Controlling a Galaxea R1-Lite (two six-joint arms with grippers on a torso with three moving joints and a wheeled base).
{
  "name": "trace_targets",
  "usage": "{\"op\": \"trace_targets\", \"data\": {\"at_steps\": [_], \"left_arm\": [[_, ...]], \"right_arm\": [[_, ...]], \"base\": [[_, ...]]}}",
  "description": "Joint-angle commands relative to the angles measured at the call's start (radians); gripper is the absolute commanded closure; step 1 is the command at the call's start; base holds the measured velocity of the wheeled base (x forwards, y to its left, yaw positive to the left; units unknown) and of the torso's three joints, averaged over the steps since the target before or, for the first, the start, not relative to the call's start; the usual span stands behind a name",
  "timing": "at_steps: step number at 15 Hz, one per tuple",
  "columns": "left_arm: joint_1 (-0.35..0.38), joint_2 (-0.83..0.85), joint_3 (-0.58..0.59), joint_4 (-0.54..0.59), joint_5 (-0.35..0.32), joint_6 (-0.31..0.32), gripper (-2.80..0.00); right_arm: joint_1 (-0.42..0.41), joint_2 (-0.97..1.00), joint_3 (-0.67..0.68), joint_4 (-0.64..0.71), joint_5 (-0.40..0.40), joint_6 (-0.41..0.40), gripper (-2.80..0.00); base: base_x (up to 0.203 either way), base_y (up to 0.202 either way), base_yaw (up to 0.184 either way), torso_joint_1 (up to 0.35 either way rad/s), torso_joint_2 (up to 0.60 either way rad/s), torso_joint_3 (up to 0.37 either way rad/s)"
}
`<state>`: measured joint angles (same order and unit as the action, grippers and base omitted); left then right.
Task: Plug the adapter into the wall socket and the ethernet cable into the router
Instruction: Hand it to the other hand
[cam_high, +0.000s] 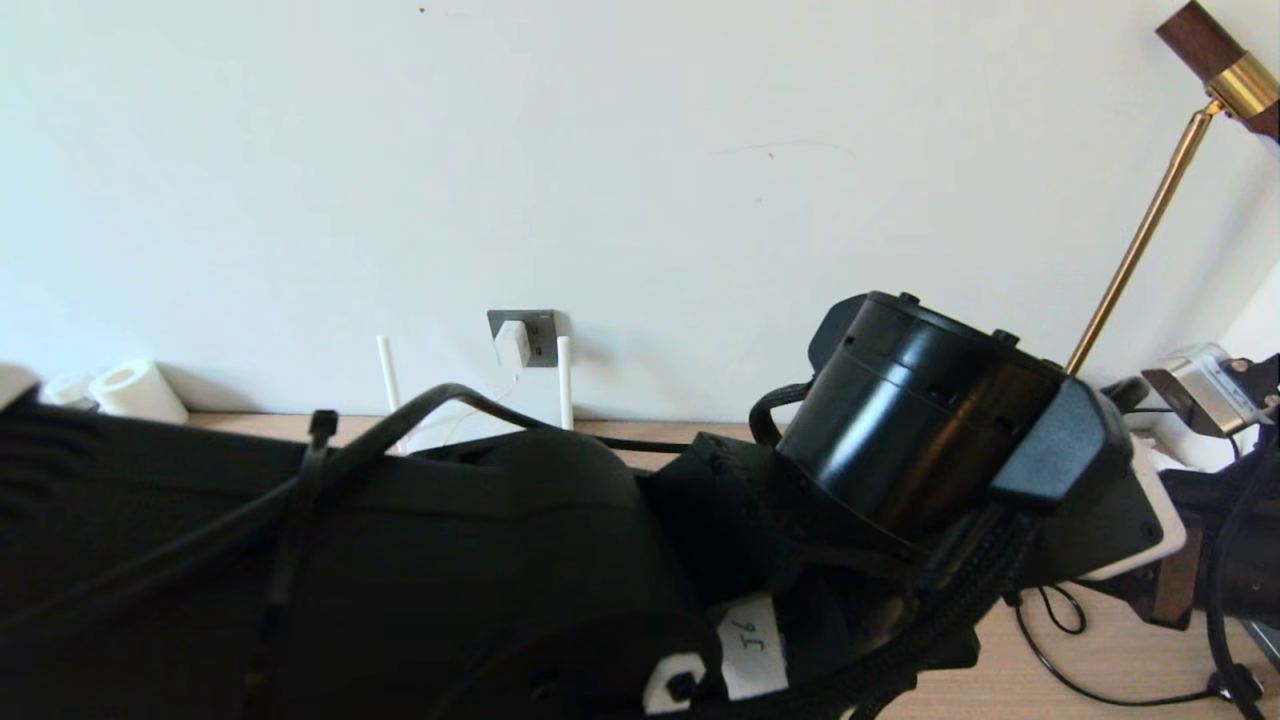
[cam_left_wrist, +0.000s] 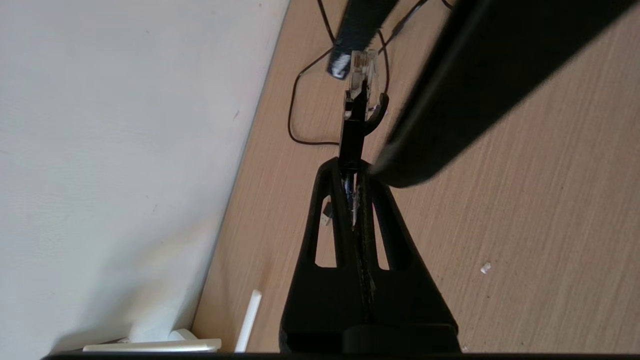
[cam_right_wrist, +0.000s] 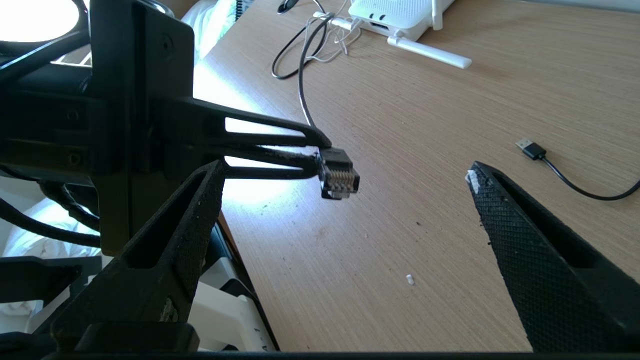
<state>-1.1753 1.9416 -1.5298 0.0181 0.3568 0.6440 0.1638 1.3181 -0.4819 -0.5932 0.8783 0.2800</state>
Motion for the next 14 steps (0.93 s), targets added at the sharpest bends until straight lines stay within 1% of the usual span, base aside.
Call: {"op": "trace_targets", "data": {"at_steps": [1,2,10,14], "left_arm": [[-0.003,-0.006,0.013,0.001,0.002,0.003,0.00],[-0.004,-0.007,0.019,0.000,0.002,0.005,0.00],[-0.004,-0.009,0.022,-0.005,0.002,0.004,0.00],[-0.004,-0.007,0.048,-0.058,-0.004,0.003,0.00]], "right_arm": [[0.000,-0.005,0.000,-0.005,0.004,0.001,-2.80],[0.000,-0.008,0.004,-0.006,0.004,0.001,0.00],[0.000,-0.020,0.020,-0.011,0.005,0.007,0.00],[0.002,-0.020,0.020,-0.011,0.005,0.007,0.00]], "base": [[0.000,0.000,0.000,0.000,0.00,0.000],[0.000,0.000,0.000,0.000,0.00,0.000],[0.000,0.000,0.000,0.000,0.00,0.000],[0.000,0.000,0.000,0.000,0.00,0.000]]}}
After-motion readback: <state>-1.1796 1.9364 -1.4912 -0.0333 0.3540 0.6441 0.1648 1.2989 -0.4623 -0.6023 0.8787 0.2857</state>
